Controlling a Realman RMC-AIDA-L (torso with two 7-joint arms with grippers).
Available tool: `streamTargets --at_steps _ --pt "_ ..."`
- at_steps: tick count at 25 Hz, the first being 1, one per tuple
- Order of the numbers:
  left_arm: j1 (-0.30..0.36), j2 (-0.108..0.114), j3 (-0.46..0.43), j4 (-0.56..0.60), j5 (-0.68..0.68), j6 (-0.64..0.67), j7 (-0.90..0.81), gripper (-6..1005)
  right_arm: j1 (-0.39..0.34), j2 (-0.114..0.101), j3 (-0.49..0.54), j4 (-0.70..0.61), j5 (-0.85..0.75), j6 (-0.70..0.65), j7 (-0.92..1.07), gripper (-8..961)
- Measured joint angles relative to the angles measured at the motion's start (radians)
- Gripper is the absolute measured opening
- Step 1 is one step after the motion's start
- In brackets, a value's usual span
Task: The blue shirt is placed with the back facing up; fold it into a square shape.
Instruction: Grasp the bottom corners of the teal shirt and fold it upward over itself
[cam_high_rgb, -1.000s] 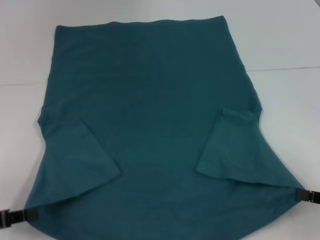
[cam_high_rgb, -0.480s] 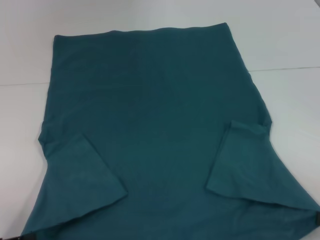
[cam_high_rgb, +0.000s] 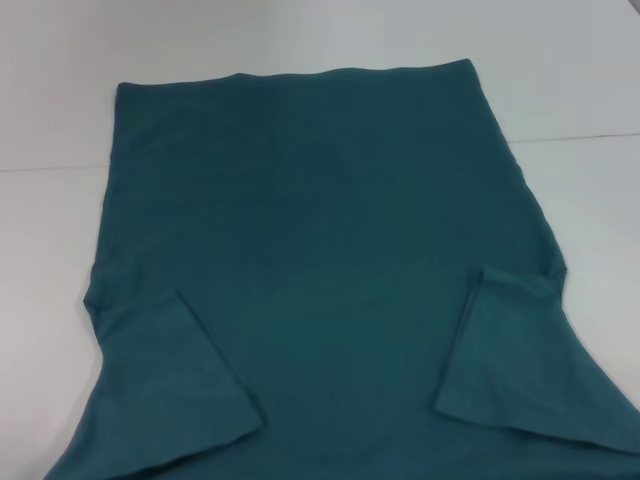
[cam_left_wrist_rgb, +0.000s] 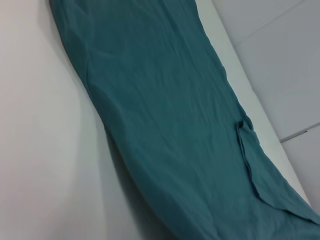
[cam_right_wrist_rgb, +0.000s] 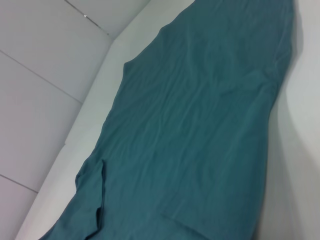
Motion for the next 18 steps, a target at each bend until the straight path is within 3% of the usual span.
streamTargets --at_steps 10,13,18 --pt "0.026 -0.011 -0.001 -0.004 -0.001 0.012 0.020 24 -0.023 -0.007 0.035 0.004 -0.001 -0.007 -0.016 32" --pt "0.002 -0.004 -0.009 -0.008 -0.006 0.012 0.017 24 0.003 -0.009 0.066 0.004 0.002 -0.007 -0.014 32" --pt "-0.092 0.024 -0.039 -0.046 -0.023 -0.019 0.016 24 0.087 -0.012 0.119 0.005 0.003 -0.002 -0.010 32"
